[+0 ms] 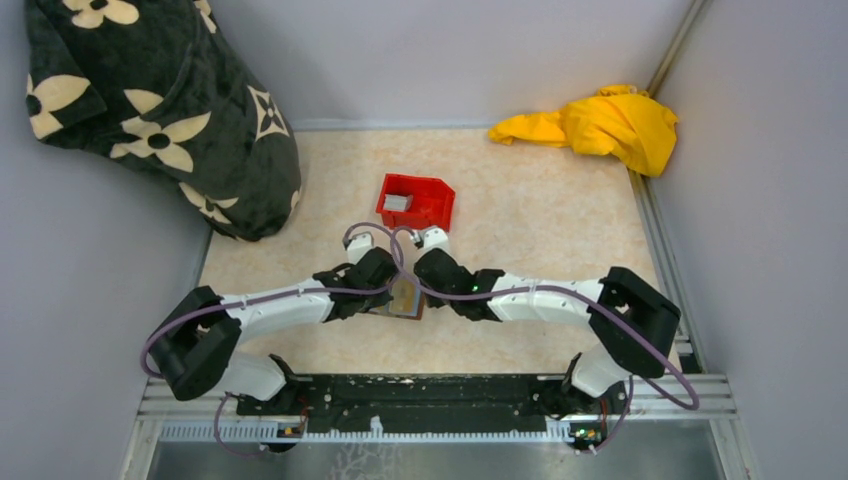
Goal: Put the credit cards into the card holder
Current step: Insert the credit card into the card holder.
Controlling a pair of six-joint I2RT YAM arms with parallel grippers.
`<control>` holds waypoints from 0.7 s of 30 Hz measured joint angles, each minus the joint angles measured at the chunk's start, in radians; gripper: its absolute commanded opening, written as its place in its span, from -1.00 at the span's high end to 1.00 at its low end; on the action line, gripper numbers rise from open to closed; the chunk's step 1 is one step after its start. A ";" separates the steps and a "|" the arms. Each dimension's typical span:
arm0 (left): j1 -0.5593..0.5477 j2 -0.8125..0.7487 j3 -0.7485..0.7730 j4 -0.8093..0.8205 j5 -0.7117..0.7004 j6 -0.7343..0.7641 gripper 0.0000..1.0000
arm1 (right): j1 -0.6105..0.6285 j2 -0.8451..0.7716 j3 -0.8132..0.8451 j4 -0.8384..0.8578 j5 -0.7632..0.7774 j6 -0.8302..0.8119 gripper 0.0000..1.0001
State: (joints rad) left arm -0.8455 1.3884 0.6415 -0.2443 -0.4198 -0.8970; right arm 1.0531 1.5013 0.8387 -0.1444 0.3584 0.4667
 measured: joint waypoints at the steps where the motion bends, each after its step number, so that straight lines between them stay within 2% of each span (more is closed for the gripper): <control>1: 0.002 -0.001 -0.003 0.005 0.002 0.001 1.00 | 0.006 0.009 0.008 0.001 0.000 0.000 0.50; 12: 0.024 -0.001 -0.024 0.063 0.031 0.005 1.00 | 0.027 0.112 0.035 0.016 0.000 0.008 0.85; 21: 0.030 0.001 -0.024 0.090 0.053 0.012 1.00 | 0.027 0.126 0.035 0.016 0.014 0.028 0.97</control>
State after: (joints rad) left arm -0.8154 1.3895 0.6174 -0.1543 -0.3668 -0.8848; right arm 1.0798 1.6276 0.8742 -0.1287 0.3725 0.4946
